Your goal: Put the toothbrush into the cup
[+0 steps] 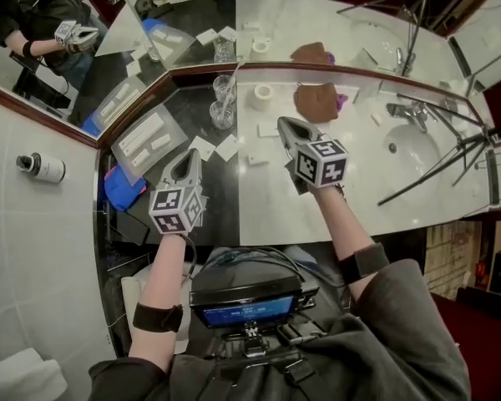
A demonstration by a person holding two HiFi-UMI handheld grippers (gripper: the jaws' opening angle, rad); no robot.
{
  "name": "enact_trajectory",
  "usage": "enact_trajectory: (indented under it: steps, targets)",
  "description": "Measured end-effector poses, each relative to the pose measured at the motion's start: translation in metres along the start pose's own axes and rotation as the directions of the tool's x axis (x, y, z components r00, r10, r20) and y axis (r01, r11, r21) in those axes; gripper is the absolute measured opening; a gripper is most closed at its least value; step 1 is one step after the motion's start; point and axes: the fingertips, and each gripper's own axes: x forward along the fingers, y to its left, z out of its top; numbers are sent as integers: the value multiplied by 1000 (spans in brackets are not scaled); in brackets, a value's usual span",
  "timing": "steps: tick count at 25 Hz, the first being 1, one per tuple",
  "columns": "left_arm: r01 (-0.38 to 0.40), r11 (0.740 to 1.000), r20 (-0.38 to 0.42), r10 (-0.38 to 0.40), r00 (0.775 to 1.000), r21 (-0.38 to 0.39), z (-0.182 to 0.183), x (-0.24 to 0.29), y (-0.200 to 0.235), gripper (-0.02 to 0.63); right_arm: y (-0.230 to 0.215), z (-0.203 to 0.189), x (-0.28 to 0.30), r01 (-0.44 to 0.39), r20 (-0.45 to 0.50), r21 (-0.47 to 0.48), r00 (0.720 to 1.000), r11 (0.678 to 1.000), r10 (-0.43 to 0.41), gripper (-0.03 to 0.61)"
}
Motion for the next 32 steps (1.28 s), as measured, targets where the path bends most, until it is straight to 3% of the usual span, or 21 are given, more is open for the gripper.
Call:
enact_trajectory:
  steps: [5, 13, 17, 23, 32]
  targets:
    - [2, 1000, -7, -2, 1000, 12, -3, -9, -6, 2, -22, -13, -38, 64, -8, -7, 998, 998, -64, 9]
    - [14, 1000, -17, -13, 1000, 25, -10, -13, -17, 2, -50, -37, -76, 126, -9, 69, 992, 990, -126, 11]
    - [0, 999, -14, 1, 1000, 34, -11, -10, -17, 0, -55, -44, -80, 133, -13, 70, 991, 989, -132, 11]
    - [-33, 999, -11, 33, 999, -31, -13, -4, -8, 2, -53, -60, -75, 117, -54, 43, 992, 992, -115, 11]
    - [-2, 1000, -76, 4, 997, 26, -13, 33, -8, 27, -44, -66, -71, 92, -67, 62, 994, 994, -88, 11]
